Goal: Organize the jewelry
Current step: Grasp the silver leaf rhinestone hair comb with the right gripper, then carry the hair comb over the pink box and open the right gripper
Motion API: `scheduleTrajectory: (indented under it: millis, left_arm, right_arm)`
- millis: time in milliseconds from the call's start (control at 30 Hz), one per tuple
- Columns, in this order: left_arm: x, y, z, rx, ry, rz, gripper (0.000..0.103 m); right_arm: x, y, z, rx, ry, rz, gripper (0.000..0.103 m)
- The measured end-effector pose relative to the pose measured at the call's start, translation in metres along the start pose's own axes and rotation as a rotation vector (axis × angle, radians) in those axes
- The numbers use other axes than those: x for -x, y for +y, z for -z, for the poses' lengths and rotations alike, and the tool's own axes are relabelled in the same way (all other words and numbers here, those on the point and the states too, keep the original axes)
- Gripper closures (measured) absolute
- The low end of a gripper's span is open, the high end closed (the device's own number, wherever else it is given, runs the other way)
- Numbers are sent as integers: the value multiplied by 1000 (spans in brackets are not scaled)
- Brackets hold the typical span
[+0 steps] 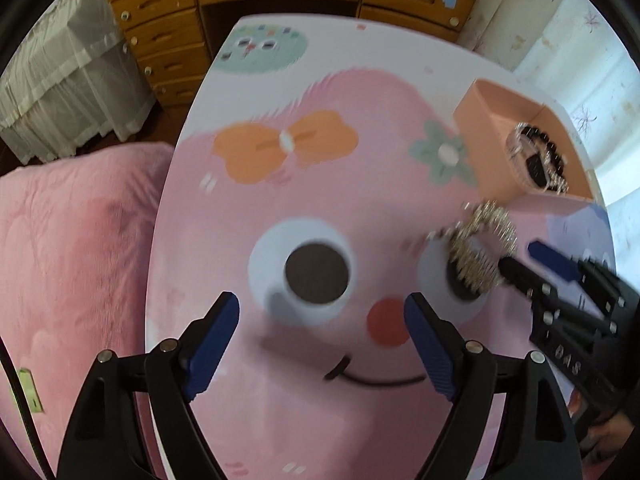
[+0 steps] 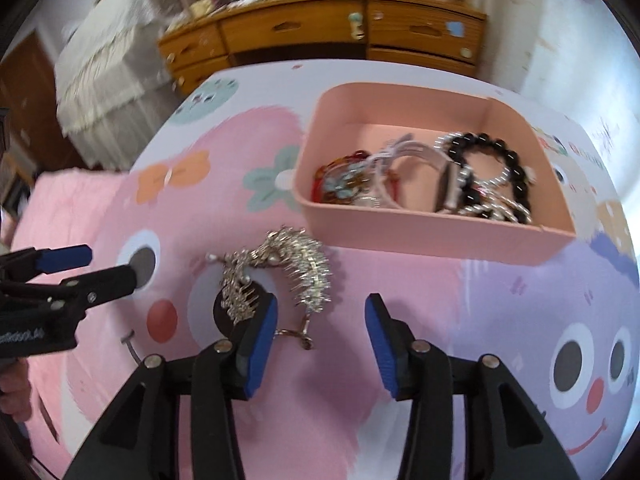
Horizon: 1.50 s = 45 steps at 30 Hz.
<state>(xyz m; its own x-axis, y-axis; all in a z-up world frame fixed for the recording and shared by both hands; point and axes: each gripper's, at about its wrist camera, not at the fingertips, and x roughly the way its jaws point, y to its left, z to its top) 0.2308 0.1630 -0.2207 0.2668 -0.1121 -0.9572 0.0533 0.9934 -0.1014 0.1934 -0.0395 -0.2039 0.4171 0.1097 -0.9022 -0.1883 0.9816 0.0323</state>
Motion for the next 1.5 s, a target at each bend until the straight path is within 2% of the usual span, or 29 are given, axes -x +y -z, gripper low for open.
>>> scheduleTrajectory:
  millis: [133,333,733,800,833,867,967,1300,1500]
  left_arm:
    - [-6,10,7,-2,46,-13,14]
    - [-4,18,11,-21,48,-17,13]
    - [-2,17,11,-60,46,-23,13]
    - [-3,15,12,-69,47,-22,13]
    - [-3,14,12,-75,48,-23,13]
    - [-4,14,11,-80,49,-24,13]
    - [-4,9,11,-90,50,-22,13]
    - [-4,-7,13,-120,62,-39,13]
    - [-1,-20,15,-134,64,-41,13]
  right_arm:
    - [-6,2,-4,2,3,21,51]
    - [-12,-7,-13,-76,28,16,51]
    - [-15,3,-15,-28,23,63,51]
    - [-15,4,-14,-22,19,69,55]
    - [-14,5,-14,-15,13,72,69]
    - [-14,7,-14,-2,11,72,78]
    - [-15,13,-14,46,14,88,79]
    - [-4,3,-17,6,32,42,79]
    - [17,-6,-23,-5,30,18,79]
